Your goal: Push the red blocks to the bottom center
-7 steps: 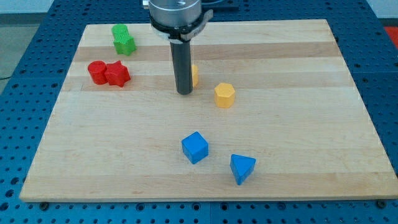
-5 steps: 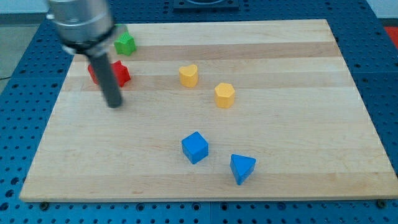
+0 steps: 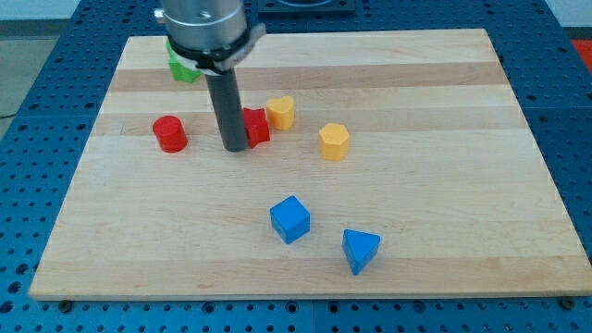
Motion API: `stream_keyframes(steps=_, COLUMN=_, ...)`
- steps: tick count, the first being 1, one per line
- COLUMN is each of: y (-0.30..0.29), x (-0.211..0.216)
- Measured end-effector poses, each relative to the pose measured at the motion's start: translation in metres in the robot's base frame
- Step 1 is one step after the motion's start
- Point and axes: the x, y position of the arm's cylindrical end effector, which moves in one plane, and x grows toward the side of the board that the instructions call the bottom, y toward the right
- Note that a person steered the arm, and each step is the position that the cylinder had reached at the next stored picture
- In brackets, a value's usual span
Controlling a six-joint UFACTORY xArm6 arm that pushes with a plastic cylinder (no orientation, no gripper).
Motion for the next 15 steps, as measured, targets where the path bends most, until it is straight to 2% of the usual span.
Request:
stream_keyframes(steps=2, y=-0.057, x=-0.114)
stream_keyframes(steps=3, y=-0.113, x=-0.106)
stream_keyframes(steps=4, y=-0.121, x=-0.046)
stream_keyframes(steps=5, y=-0.110, x=0.001)
stream_keyframes(steps=6, y=-0.072, x=0.021)
stream_keyframes(steps=7, y=-0.022, x=0.022)
stream_keyframes(steps=9, y=-0.022, x=-0.006)
stream_keyframes(steps=11, y=0.046, x=0.072)
stream_keyframes(steps=12, y=0.044, x=0.074)
stream_keyframes(steps=13, y=-0.008, x=0.058)
stream_keyframes(steps=14, y=-0.050, x=-0.002)
stream_keyframes(steps=15, y=-0.035, x=-0.058)
